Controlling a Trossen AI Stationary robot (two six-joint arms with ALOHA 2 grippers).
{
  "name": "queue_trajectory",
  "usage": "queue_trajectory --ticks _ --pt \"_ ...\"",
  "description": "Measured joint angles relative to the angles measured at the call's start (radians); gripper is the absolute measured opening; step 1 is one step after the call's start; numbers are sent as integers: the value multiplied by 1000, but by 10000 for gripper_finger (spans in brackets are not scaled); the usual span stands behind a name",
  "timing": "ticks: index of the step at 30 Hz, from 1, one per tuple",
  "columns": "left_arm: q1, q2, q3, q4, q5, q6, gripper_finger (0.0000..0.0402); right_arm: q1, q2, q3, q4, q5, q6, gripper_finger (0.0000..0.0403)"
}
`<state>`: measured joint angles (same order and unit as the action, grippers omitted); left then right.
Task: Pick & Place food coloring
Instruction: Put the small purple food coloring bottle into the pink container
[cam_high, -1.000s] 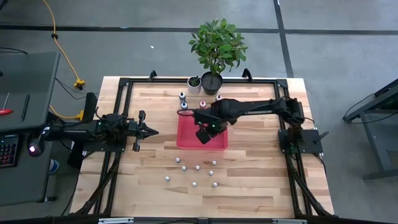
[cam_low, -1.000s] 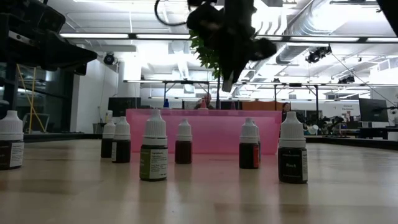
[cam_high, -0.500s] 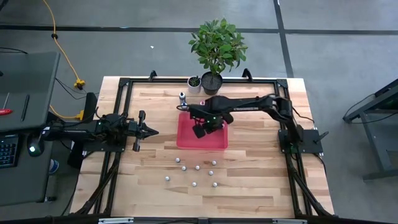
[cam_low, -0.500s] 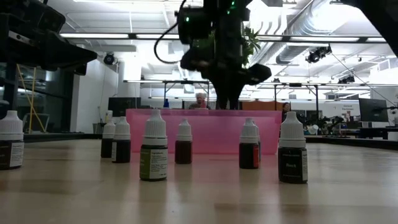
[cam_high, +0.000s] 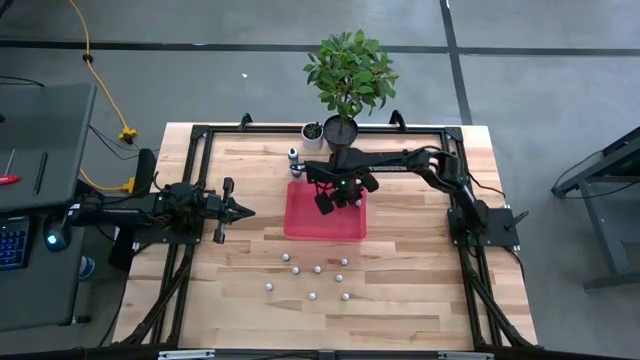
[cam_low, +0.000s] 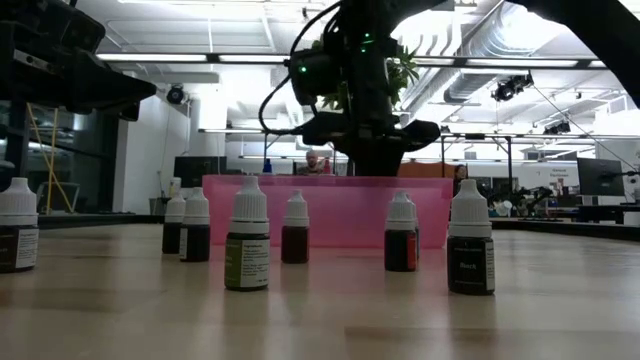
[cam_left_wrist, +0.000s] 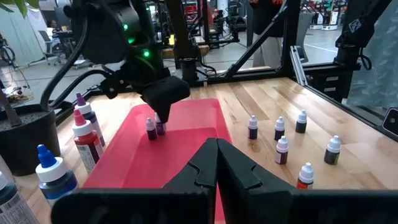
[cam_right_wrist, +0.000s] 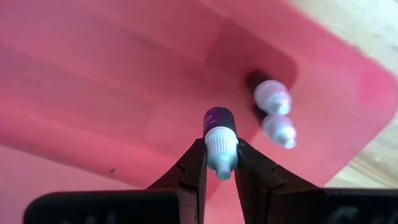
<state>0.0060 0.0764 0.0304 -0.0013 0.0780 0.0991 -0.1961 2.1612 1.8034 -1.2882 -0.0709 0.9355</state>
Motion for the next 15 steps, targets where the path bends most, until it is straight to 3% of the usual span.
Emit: queue_trajectory --ticks 15 --pt "0 0 0 0 0 0 0 -11 -1 -55 88 -18 6 53"
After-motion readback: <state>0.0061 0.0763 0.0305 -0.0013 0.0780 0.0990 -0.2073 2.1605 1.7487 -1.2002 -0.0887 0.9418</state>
